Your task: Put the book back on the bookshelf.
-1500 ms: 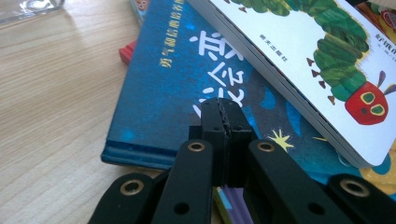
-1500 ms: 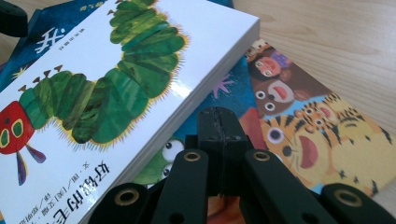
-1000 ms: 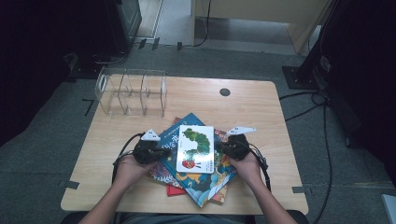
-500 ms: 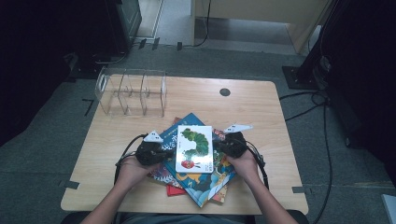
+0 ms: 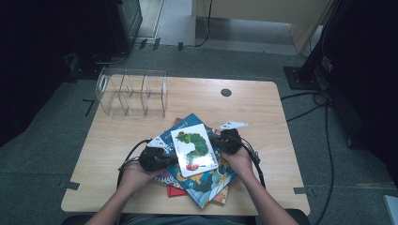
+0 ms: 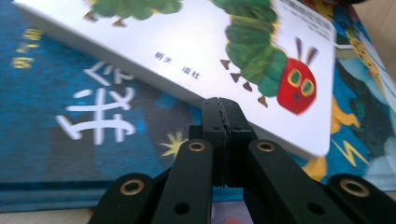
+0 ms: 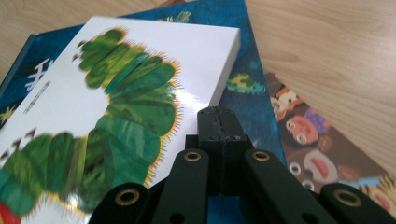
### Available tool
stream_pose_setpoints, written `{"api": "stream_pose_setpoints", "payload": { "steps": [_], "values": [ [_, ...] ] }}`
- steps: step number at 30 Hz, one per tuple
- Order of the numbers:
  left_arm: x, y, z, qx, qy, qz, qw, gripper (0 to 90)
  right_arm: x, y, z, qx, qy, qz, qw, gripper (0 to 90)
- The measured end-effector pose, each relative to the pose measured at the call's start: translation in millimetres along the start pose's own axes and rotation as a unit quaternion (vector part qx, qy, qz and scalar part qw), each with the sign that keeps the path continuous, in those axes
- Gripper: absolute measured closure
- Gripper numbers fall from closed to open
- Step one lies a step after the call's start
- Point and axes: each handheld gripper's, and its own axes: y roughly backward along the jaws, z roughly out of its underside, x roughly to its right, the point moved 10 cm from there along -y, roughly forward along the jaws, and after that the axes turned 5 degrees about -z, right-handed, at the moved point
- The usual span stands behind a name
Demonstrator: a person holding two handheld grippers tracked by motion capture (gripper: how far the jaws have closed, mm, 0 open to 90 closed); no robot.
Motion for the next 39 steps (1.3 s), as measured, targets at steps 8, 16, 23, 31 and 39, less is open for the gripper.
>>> {"api": "stream_pose_setpoints", "payload": {
  "steps": [8, 16, 23, 31, 39],
  "values": [
    [-4.4, 0.1, -3.8, 0.005, 0.003, -0.001, 1.0, 90.0, 5.8, -5.8, -6.8, 0.007, -0.004, -0.004, 1.0, 90.0],
    [-45.0, 11.9, -23.9, 0.031, 0.029, -0.027, 0.9987, 90.0, 8.0, 13.2, 8.3, 0.008, -0.004, 0.013, 0.9999, 90.0],
    [-74.3, 8.6, -31.3, 0.022, 0.038, -0.05, 0.9977, 90.0, 3.9, 32.9, 26.9, 0.009, -0.01, 0.019, 0.9997, 90.0],
    [-96.4, -1.9, -42.7, 0.011, 0.044, -0.042, 0.9981, 90.0, -10.9, 52.6, 49.6, 0.016, -0.019, 0.02, 0.9995, 90.0],
    [-103.6, -11.2, -46.9, 0.008, 0.044, -0.04, 0.9982, 90.0, -25.5, 63.6, 64.1, 0.012, -0.019, 0.019, 0.9996, 89.9]
  ]
}}
